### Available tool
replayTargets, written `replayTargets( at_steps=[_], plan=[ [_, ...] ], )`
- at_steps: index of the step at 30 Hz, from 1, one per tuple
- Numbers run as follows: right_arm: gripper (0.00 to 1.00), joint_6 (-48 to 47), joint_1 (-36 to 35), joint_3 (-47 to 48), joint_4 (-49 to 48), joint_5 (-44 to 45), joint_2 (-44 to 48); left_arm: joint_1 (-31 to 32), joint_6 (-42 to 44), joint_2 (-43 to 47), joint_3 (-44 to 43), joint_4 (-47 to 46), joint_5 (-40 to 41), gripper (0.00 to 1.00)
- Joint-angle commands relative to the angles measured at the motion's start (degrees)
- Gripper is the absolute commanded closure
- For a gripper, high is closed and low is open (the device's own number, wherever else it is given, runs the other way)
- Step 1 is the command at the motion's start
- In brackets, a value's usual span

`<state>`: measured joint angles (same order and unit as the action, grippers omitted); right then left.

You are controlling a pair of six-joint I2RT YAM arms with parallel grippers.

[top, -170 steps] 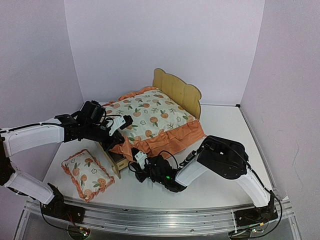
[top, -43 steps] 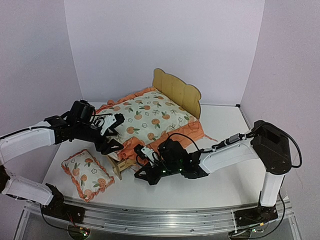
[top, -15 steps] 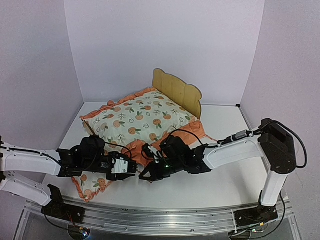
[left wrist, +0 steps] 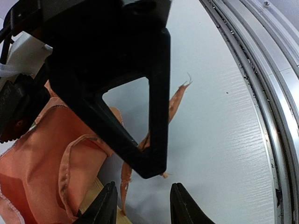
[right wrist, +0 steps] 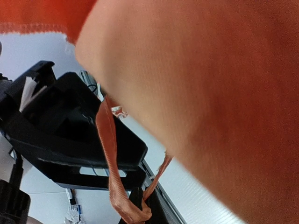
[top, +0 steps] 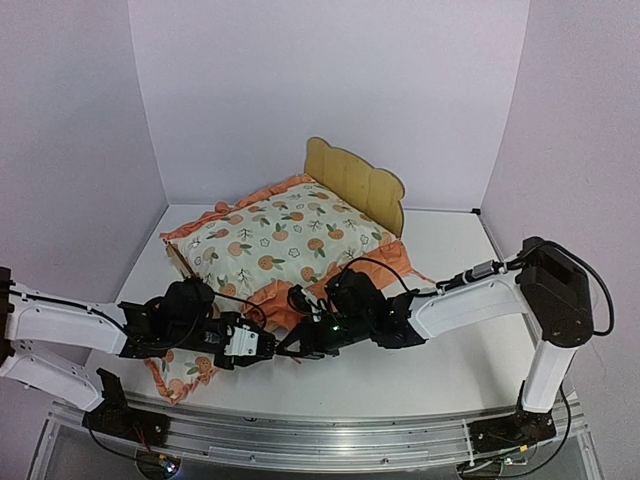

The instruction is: Set up the pet bed

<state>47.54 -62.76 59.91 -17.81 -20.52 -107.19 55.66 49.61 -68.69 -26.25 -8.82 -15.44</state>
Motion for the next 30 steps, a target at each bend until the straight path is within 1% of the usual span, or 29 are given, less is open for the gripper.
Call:
replayTargets(
  at_steps=[1,4,8,11,22,26,30],
  plan=[
    [1.00,6.4,-0.1,-0.4,-5.4,0.2,-1.5,1.3,-2.2,2.3,5.3,-6.5,-0.7,0.59],
    [1.00,7.9,-0.1,-0.9,-6.0,0.9,-2.0,1.6,-2.5,3.3,8.1,-11.7,-1.5,0.59],
    [1.00,9.0,-0.1,-1.6,-7.1,1.6,-2.2,1.7,-3.8,0.8,8.1,-14.8,0.2,0.66],
    [1.00,9.5,-0.1,-2.0,-7.8,2.0,-2.1,1.7,-5.4,-0.7,7.6,-16.9,2.7,0.69],
    [1.00,9.9,-0.2,-2.9,-9.0,2.4,-1.4,1.9,-9.0,-4.3,5.4,-18.4,2.7,0.71],
    [1.00,9.9,-0.2,-2.9,-9.1,2.4,-1.3,2.0,-10.1,-5.7,4.2,-19.0,4.5,0.74],
    [1.00,10.0,-0.1,-2.9,-9.4,2.3,-1.4,2.0,-11.2,-5.7,4.0,-19.0,4.6,0.78]
  ],
)
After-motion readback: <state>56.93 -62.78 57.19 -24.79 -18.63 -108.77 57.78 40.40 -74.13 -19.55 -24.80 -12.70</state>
